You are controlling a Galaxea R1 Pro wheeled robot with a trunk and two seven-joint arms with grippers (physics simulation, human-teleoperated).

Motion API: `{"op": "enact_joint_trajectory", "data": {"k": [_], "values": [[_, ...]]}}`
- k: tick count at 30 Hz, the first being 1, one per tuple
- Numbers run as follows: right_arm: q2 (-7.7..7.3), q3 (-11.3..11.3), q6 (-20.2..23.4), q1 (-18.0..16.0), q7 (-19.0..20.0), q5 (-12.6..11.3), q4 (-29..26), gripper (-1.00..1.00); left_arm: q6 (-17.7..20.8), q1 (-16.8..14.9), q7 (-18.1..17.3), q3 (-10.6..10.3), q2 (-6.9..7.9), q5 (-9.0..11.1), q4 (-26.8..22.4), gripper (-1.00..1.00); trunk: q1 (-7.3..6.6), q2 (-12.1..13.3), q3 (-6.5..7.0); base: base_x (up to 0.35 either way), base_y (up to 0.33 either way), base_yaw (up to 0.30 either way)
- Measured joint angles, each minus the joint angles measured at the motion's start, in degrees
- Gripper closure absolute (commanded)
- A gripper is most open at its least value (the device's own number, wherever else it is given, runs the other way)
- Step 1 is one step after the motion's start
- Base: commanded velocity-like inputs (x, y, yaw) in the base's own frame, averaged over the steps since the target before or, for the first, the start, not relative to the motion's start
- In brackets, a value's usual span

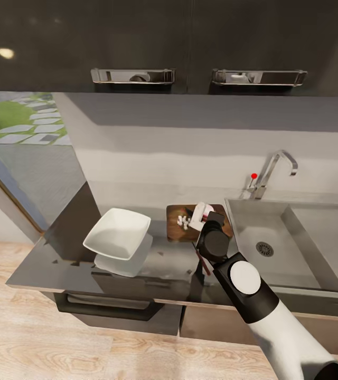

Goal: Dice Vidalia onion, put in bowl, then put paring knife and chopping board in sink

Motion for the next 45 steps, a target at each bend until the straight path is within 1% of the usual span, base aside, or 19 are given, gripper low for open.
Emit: {"op": "enact_joint_trajectory", "data": {"k": [6, 12, 15, 20, 30, 45], "values": [[0.29, -0.1, 0.0, 0.0, -0.7, 0.0, -0.3, 1.0, 0.0, 0.0, 0.0, 0.0, -0.04, 0.0, 0.0, -1.0, 0.0, 0.0, 0.0, 0.0, 0.0, 0.0], [0.43, -0.4, 0.0, 0.0, -6.0, 0.0, -1.3, 1.0, 0.0, 0.0, 0.0, 0.0, -0.07, 0.0, 0.0, -1.0, 0.0, 0.0, 0.0, 0.0, -0.121, 0.0], [0.44, -0.4, 0.0, 0.0, -6.8, 0.0, -1.3, 1.0, 0.0, 0.0, 0.0, 0.0, -0.08, 0.0, 0.0, -1.0, 0.0, 0.0, 0.0, 0.0, -0.286, 0.0], [0.36, -0.4, 0.0, 0.0, -7.0, -0.1, -1.3, 1.0, 0.0, 0.0, 0.0, 0.0, -0.08, 0.0, 0.0, -1.0, 0.0, 0.0, 0.0, 0.0, -0.26, 0.0], [0.44, -0.3, 0.1, 0.0, -6.9, -0.3, -1.2, 1.0, 0.0, 0.0, 0.0, 0.0, -0.07, 0.0, 0.0, -1.0, -0.01, 0.0, -0.04, 0.044, -0.017, 0.0], [0.18, -0.2, 0.3, 0.0, -6.5, -0.3, 0.1, 1.0, 0.0, 0.0, 0.0, 0.0, -0.07, 0.0, 0.0, -1.0, 0.0, 0.0, -1.32, 0.009, 0.0, 0.0]]}}
